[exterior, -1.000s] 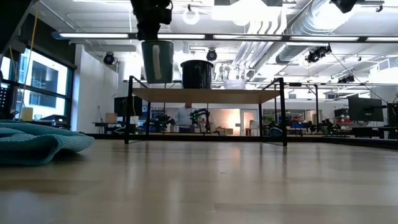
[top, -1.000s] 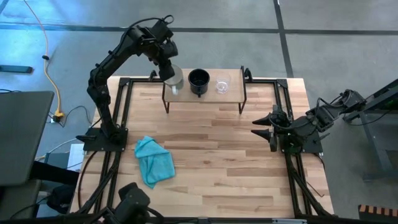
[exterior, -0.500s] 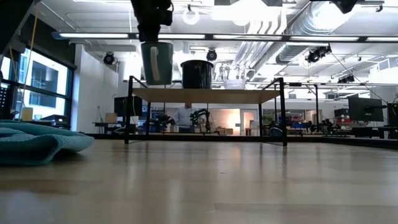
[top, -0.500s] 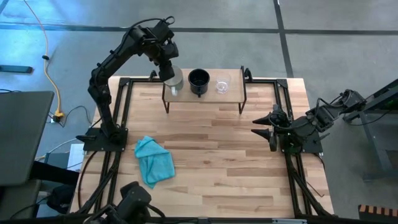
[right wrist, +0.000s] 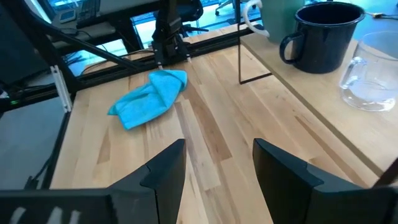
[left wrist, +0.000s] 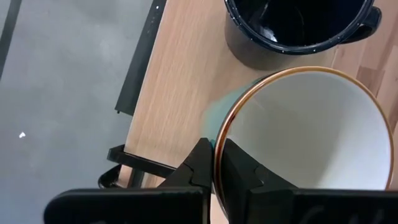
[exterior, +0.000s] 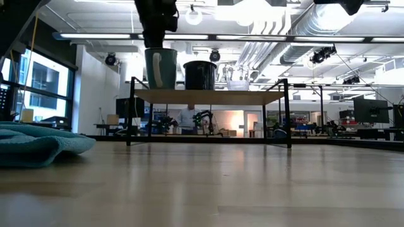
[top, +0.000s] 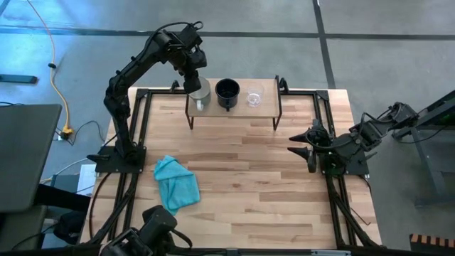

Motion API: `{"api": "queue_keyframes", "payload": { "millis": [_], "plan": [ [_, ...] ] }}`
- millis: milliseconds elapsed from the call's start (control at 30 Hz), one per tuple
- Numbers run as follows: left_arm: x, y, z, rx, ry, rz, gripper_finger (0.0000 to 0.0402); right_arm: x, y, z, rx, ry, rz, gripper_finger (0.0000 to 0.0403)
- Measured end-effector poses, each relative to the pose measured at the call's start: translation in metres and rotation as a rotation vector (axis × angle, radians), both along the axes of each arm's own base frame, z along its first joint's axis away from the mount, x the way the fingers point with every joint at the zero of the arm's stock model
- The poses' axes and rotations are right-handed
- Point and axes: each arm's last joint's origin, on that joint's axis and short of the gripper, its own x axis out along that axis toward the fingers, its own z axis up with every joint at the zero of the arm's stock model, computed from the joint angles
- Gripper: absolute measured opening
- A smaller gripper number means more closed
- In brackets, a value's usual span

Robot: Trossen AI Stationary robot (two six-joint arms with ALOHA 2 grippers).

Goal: Stack small to large cups/mugs on shelf
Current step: Put the blue mug on the shelf

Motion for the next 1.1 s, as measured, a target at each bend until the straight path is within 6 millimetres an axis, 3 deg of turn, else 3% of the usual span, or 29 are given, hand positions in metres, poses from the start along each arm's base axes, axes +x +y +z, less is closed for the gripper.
{"api": "queue_keyframes", "payload": {
  "millis": [1100],
  "plan": [
    [-0.002,0.010,-0.012,-0.086,-0.005,0.004,0.0002,-0.001,-0.001,-0.001,-0.048,0.016,-0.020,0.0179]
  ]
}}
